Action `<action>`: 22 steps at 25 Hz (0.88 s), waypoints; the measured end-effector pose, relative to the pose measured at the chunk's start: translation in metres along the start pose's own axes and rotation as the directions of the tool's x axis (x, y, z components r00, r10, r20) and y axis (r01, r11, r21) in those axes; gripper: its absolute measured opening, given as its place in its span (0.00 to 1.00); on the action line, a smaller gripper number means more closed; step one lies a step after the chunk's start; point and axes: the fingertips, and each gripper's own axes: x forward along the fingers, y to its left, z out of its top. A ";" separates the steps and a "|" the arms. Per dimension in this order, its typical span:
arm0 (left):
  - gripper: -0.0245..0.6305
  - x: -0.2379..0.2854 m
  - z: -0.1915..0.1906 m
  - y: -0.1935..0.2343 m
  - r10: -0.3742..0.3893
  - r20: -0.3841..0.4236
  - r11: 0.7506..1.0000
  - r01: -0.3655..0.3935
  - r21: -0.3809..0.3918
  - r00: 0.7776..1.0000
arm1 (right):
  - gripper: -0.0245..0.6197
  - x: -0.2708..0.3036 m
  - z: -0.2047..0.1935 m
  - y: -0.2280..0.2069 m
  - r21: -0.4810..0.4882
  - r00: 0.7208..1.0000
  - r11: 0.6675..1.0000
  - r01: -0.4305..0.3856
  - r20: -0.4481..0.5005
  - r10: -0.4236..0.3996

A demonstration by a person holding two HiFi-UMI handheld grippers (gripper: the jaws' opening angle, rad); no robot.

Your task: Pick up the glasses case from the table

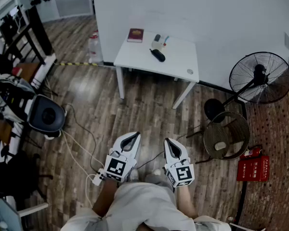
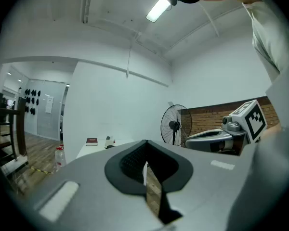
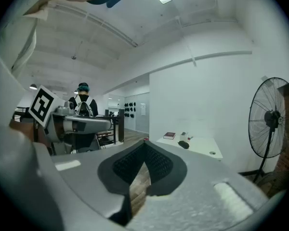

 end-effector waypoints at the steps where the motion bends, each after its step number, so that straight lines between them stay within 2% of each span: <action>1: 0.07 -0.001 0.001 0.000 -0.005 0.002 1.000 0.005 0.003 1.000 | 0.04 0.000 0.002 0.001 0.002 1.000 1.000 0.007 0.007 -0.007; 12: 0.07 0.014 0.000 0.010 -0.041 0.013 0.999 0.041 0.025 0.999 | 0.04 0.012 0.000 -0.011 -0.017 0.999 0.998 0.054 -0.006 -0.054; 22: 0.07 0.058 -0.004 0.026 -0.032 -0.007 0.999 0.032 0.032 0.999 | 0.04 0.046 -0.008 -0.046 -0.007 0.999 0.999 0.038 -0.027 -0.038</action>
